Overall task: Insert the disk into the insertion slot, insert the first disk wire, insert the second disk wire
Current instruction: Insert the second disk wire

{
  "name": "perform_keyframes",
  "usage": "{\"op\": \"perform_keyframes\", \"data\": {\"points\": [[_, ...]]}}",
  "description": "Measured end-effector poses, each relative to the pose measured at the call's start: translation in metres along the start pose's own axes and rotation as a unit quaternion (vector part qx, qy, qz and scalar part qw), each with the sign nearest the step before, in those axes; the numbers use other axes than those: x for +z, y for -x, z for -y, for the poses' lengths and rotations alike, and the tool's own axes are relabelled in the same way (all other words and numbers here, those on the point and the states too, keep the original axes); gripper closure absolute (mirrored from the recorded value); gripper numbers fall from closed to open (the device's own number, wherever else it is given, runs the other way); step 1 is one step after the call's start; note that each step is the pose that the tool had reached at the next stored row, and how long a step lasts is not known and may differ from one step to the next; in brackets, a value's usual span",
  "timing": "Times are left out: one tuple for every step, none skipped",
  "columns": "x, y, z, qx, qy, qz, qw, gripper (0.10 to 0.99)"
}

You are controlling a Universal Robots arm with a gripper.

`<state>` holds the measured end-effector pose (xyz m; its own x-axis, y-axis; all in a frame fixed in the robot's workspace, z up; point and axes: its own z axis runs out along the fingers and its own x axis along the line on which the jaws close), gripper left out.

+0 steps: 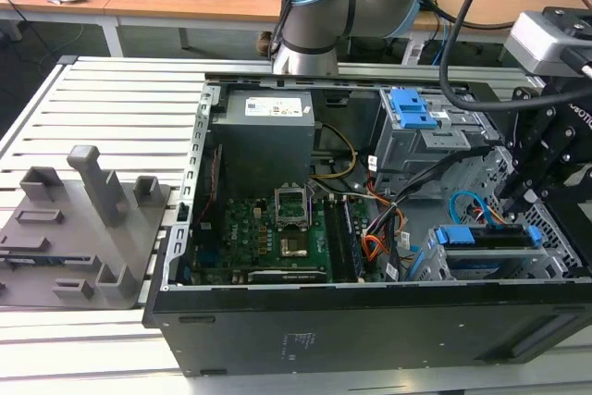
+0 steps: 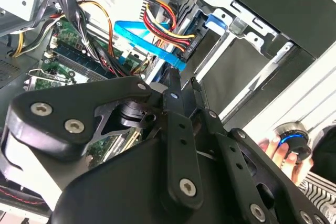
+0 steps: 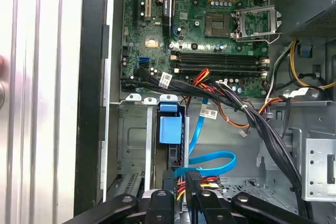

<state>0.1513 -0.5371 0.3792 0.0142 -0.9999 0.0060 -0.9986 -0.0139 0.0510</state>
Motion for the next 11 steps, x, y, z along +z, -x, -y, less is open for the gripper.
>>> {"op": "perform_keyframes", "data": {"points": [[0.0000, 0.0000, 0.0000, 0.000, 0.0000, 0.0000, 1.0000, 0.847], [-0.0002, 0.0000, 0.0000, 0.000, 0.0000, -0.0001, 1.0000, 0.847], [-0.0002, 0.0000, 0.0000, 0.000, 0.0000, -0.0001, 1.0000, 0.847], [-0.0002, 0.0000, 0.0000, 0.000, 0.0000, -0.0001, 1.0000, 0.863], [-0.0003, 0.0000, 0.0000, 0.000, 0.0000, -0.0001, 1.0000, 0.925], [-0.0003, 0.0000, 0.0000, 0.000, 0.0000, -0.0001, 1.0000, 0.980], [-0.0004, 0.0000, 0.0000, 0.000, 0.0000, -0.0001, 1.0000, 0.980], [-0.0004, 0.0000, 0.0000, 0.000, 0.0000, -0.0001, 1.0000, 0.980], [-0.0004, 0.0000, -0.0001, 0.000, 0.0000, -0.0001, 1.0000, 0.980], [-0.0005, -0.0002, -0.0012, 0.000, 0.0000, -0.0002, 1.0000, 0.980], [-0.0004, -0.0003, -0.0030, 0.000, 0.0000, -0.0003, 1.0000, 0.980]]}}
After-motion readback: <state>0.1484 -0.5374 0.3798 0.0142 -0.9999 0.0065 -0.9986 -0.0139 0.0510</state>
